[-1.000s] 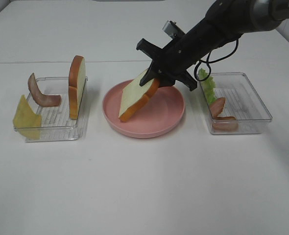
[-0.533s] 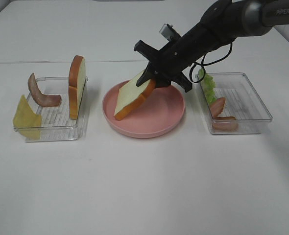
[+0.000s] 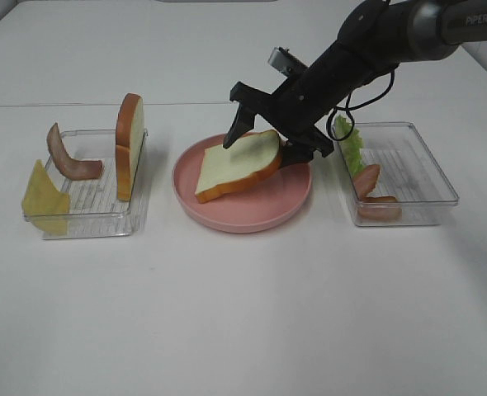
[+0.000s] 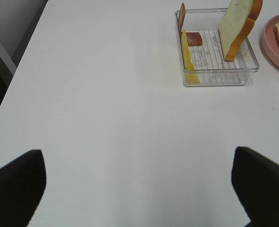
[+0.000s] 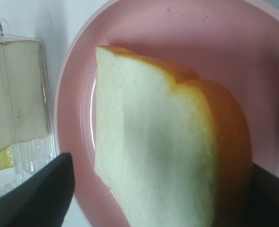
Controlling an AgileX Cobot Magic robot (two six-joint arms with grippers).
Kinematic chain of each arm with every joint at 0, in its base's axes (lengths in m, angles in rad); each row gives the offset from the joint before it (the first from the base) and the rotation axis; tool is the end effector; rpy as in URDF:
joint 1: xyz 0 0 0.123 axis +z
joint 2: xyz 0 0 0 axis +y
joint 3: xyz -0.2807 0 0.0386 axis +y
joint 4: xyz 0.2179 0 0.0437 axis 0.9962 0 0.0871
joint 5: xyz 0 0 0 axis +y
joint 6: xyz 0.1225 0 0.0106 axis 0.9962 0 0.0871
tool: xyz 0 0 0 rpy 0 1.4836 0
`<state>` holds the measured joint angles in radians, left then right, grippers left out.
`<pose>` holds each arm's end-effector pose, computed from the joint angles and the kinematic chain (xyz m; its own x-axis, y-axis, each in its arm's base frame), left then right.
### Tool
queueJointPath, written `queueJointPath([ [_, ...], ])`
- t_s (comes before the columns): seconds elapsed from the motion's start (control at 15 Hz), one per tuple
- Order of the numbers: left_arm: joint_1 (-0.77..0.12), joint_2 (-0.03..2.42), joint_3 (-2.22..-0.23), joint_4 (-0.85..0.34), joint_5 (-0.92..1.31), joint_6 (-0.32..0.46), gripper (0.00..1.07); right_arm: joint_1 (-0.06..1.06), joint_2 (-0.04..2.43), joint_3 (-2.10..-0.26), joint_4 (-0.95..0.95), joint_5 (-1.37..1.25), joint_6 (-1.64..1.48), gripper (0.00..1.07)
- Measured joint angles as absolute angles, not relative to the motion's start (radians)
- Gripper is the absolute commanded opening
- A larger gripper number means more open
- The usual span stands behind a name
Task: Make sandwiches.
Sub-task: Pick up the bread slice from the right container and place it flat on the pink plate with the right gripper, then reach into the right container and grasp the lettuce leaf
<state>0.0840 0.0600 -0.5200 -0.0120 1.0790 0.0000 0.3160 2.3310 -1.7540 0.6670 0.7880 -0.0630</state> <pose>0.0040 -0.0010 0.2518 -0.5048 -0.0482 -0.8619 -0.0777 0.9969 -0.0102 0.4319 0.1980 0.1163 -0.9781 0.0863 -0.1895 -0.0292 0.8443 0.5350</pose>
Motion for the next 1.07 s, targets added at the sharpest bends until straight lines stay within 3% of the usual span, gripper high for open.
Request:
queueJointPath([
  [0.47, 0.084, -0.002, -0.52, -0.011, 1.078, 0.0, 1.0, 0.316, 2.237, -1.78, 0.409, 0.894, 0.018, 0.79],
  [0.87, 0.084, -0.005, -0.52, -0.006, 1.078, 0.0, 1.0, 0.316, 2.105, -1.802, 0.295, 1.007, 0.037, 0.79],
  [1.07, 0.084, -0.005, -0.52, -0.006, 1.078, 0.0, 1.0, 0.316, 2.082, -1.905, 0.061, 1.11, 0.122, 0.79],
])
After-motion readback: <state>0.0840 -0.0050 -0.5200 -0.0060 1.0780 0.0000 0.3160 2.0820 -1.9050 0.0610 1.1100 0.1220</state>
